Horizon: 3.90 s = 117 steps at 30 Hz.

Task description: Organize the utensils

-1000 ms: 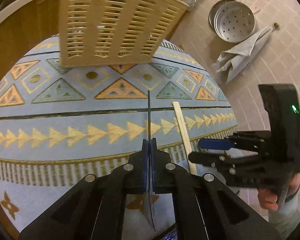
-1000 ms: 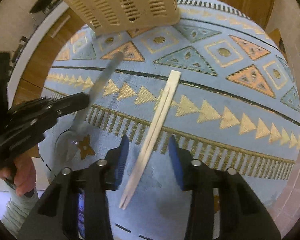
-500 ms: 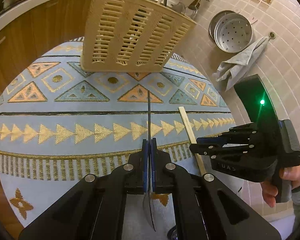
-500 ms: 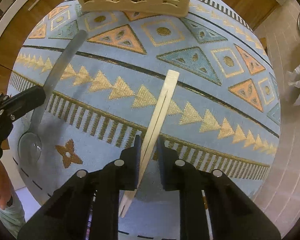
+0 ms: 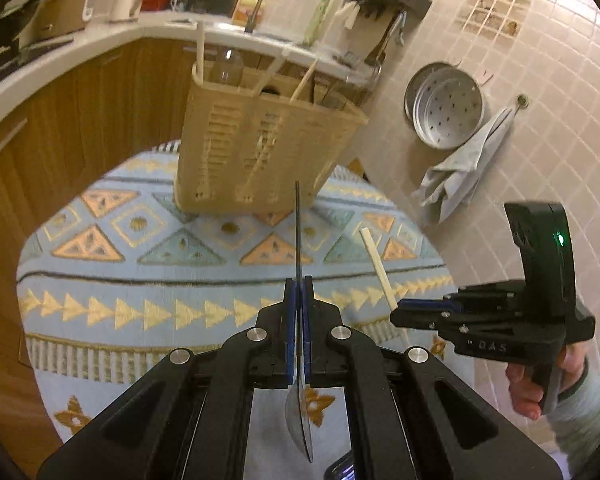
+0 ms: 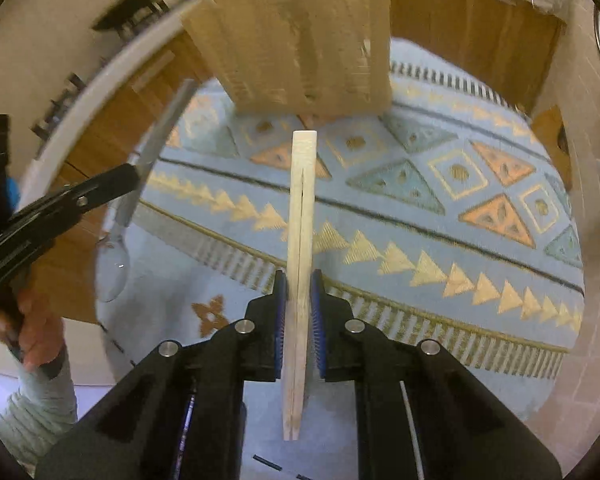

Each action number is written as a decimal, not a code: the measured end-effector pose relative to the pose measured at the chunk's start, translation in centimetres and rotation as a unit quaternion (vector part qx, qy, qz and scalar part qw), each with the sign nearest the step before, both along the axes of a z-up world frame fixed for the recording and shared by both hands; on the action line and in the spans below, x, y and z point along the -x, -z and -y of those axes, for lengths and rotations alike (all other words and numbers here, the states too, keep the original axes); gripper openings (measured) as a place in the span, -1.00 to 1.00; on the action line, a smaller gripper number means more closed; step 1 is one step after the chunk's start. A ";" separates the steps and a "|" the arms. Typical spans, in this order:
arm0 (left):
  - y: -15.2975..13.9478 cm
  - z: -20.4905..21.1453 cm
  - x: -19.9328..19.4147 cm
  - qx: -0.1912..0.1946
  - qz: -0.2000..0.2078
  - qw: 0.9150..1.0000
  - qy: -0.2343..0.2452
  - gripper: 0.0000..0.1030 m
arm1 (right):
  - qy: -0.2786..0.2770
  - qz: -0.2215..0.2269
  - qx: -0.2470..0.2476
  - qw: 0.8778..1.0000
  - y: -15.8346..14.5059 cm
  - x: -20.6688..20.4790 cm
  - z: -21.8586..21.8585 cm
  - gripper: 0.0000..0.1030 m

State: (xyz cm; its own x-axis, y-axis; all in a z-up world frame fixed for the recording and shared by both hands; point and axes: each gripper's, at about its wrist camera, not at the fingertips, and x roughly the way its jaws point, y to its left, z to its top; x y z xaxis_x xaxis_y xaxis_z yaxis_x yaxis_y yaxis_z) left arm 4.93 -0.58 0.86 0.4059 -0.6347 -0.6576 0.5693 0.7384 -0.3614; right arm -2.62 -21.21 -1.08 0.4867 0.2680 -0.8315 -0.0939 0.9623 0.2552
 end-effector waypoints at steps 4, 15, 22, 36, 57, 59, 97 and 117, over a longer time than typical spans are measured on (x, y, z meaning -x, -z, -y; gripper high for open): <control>-1.7 -0.4 0.5 0.043 0.034 0.998 -0.017 -0.99 | -0.006 0.068 -0.040 0.997 -1.3 1.2 0.7 -0.80; -9.5 0.4 -1.1 0.150 0.220 0.958 -0.104 -0.99 | 0.021 0.287 -0.031 0.957 -9.4 -0.4 0.7 -0.80; -11.6 1.6 -5.0 0.178 0.290 0.926 -0.163 -0.99 | 0.059 0.372 -0.024 0.926 -14.0 -5.5 2.2 -0.80; -6.9 4.3 -12.7 0.126 0.305 0.920 -0.212 -0.99 | 0.103 0.415 -0.015 0.904 -12.7 -15.2 0.9 -0.80; -4.2 3.2 -11.8 0.119 0.294 0.920 -0.232 -0.76 | 0.118 0.419 0.046 0.899 -7.8 -14.4 -0.5 -0.77; -4.3 2.8 -11.1 0.124 0.285 0.926 -0.216 -0.56 | 0.116 0.417 0.046 0.901 -7.8 -13.5 -0.4 -0.64; 1.2 0.8 10.5 0.018 0.321 0.919 -0.228 0.79 | 0.216 0.375 0.141 0.890 1.0 8.4 -0.7 0.59; 2.7 1.2 9.8 -0.032 0.316 0.920 -0.232 0.81 | 0.224 0.343 0.119 0.905 1.9 6.7 0.0 0.59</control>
State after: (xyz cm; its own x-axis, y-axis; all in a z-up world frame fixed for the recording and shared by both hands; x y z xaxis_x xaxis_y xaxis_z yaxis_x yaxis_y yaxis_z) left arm -4.83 -1.82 -1.86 0.9367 -0.2658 -0.2279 0.2696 0.9629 -0.0147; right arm -9.32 -21.18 -3.01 0.9253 -0.2302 -0.3014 0.2607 0.9632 0.0649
